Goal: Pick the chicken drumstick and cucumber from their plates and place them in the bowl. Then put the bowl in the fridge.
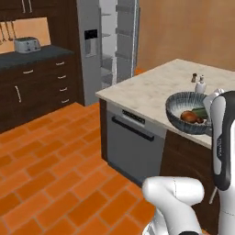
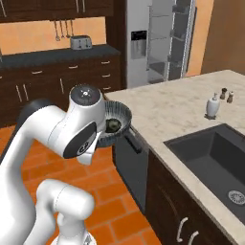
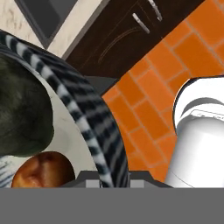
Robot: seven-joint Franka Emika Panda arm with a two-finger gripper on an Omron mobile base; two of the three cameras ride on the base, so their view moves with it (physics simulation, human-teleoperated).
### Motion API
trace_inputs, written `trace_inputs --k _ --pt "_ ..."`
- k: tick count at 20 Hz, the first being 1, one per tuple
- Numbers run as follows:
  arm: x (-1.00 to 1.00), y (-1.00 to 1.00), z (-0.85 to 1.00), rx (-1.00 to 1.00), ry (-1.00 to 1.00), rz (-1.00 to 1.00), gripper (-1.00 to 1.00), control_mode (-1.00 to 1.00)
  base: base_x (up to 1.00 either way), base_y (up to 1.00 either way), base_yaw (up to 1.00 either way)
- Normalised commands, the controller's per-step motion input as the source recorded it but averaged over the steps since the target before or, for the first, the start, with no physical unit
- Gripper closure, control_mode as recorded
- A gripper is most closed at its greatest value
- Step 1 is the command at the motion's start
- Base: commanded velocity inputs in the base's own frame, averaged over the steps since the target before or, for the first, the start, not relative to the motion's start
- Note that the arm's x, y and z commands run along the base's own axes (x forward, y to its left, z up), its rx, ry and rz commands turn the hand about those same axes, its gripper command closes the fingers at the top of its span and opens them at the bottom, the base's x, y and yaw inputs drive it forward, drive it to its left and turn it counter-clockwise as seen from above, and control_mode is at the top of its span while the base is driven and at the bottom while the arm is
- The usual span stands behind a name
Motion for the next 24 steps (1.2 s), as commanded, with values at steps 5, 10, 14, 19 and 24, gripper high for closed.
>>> trace_inputs --k 5,10,14,19,24 --pt "0.00 0.00 0.00 0.00 0.00 0.00 1.00 1.00 1.00 1.00 -0.44" --pt "0.00 0.00 0.00 0.00 0.00 0.00 1.00 1.00 1.00 1.00 -0.45" --pt "0.00 0.00 0.00 0.00 0.00 0.00 1.00 1.00 1.00 1.00 -0.51" --pt "0.00 0.00 0.00 0.00 0.00 0.00 1.00 1.00 0.84 1.00 -0.36" --pt "0.00 0.00 0.00 0.00 0.00 0.00 1.00 1.00 0.60 1.00 -0.22"
